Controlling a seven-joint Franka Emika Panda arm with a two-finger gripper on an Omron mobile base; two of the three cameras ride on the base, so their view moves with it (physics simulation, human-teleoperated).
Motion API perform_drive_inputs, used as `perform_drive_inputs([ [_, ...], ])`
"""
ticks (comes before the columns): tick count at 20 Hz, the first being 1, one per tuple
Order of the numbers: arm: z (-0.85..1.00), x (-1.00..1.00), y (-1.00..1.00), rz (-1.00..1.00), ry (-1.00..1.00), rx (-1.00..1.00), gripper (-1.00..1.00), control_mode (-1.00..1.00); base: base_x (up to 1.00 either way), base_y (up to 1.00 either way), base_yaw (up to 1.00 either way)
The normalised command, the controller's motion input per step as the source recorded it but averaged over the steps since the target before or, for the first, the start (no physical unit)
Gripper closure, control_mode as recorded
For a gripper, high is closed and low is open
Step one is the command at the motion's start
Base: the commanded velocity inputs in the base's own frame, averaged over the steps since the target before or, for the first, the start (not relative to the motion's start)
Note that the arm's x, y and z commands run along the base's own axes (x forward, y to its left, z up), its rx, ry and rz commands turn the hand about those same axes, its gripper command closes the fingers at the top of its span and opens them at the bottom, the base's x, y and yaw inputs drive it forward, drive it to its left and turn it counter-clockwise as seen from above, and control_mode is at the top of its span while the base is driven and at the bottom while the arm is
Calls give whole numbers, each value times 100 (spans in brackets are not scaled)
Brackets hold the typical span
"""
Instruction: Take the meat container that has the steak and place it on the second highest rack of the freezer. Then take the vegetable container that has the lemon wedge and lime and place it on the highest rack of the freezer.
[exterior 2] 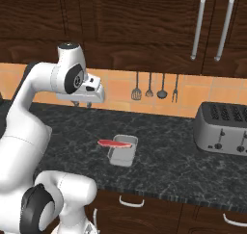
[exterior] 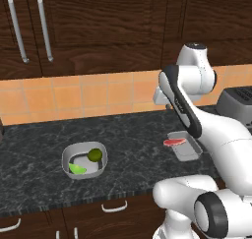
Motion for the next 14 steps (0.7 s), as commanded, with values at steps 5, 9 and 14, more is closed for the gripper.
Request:
perform_drive_inputs([
  [5, -17, 1, -20, -2, 4, 1, -100, -100, 0, 0, 0],
  [9, -51, -1, -48, -7, 0, 0, -100, -100, 0, 0, 0],
  [14, -59, -54, -57, -26, -8, 0, -100, -100, 0, 0, 0],
])
